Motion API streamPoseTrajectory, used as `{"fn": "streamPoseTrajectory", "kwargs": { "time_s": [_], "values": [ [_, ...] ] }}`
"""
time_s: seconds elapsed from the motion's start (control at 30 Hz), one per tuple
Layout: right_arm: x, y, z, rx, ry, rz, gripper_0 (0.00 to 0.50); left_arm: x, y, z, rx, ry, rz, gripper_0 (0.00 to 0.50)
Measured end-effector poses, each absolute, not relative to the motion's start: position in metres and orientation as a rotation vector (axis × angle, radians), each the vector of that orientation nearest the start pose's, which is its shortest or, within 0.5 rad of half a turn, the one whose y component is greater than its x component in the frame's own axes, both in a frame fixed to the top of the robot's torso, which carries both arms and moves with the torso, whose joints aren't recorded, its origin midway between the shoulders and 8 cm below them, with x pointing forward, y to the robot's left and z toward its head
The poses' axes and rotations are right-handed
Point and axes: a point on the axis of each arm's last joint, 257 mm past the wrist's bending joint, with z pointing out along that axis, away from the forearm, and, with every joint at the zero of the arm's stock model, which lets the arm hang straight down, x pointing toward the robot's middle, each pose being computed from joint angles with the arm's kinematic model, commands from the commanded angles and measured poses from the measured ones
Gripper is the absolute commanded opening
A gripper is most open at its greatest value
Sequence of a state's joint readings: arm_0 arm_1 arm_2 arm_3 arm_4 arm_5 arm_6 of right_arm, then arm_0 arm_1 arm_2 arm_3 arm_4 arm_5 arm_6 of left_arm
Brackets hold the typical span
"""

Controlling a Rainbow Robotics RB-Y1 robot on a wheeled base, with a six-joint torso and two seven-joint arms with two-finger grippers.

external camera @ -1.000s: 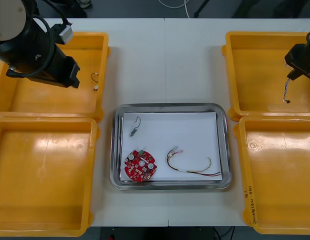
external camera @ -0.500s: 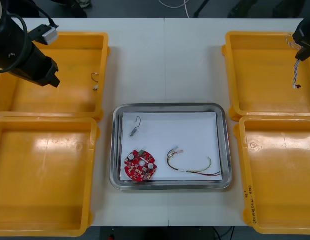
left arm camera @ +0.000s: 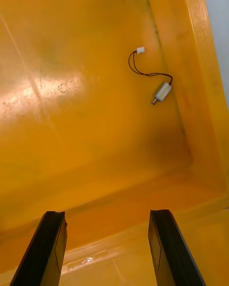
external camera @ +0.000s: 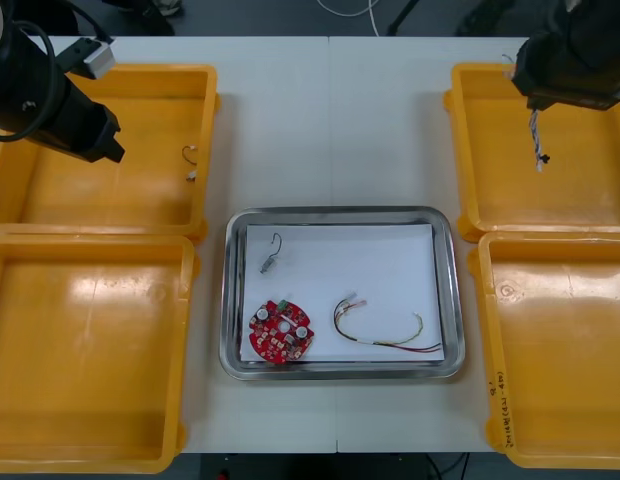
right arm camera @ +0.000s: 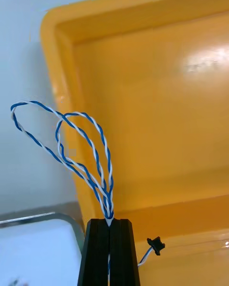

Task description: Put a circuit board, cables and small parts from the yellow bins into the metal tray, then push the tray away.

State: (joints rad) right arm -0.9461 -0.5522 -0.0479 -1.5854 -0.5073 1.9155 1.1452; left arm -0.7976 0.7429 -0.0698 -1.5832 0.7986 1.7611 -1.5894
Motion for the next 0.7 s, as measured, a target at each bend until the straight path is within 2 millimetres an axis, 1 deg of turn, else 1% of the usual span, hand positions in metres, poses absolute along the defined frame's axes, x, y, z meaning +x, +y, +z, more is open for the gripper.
{"fn": "streamPoseTrajectory", "kwargs": {
  "time_s": [0.13, 0.3, 0.4, 0.57, 0.7],
  "values": [
    [0.538, -0.235, -0.06, 0.052, 2.561, 0.098, 0.0, 0.536, 0.289, -0.105, 0.413, 2.575, -0.008, 0.5],
    [0.524, -0.202, -0.068, -0.197, 2.56, 0.088, 0.0, 0.543, 0.29, -0.103, 0.211, 2.575, -0.062, 0.5],
    [0.515, -0.185, -0.074, -0.294, 2.568, 0.091, 0.0, 0.552, 0.291, -0.103, 0.109, 2.558, -0.083, 0.5],
    [0.502, -0.161, -0.084, -0.446, 2.57, 0.069, 0.0, 0.569, 0.288, -0.107, 0.076, 2.511, -0.107, 0.5],
    [0.493, -0.148, -0.094, -0.693, 2.517, -0.035, 0.0, 0.578, 0.281, -0.114, 0.065, 2.496, -0.134, 0.5]
  ]
}}
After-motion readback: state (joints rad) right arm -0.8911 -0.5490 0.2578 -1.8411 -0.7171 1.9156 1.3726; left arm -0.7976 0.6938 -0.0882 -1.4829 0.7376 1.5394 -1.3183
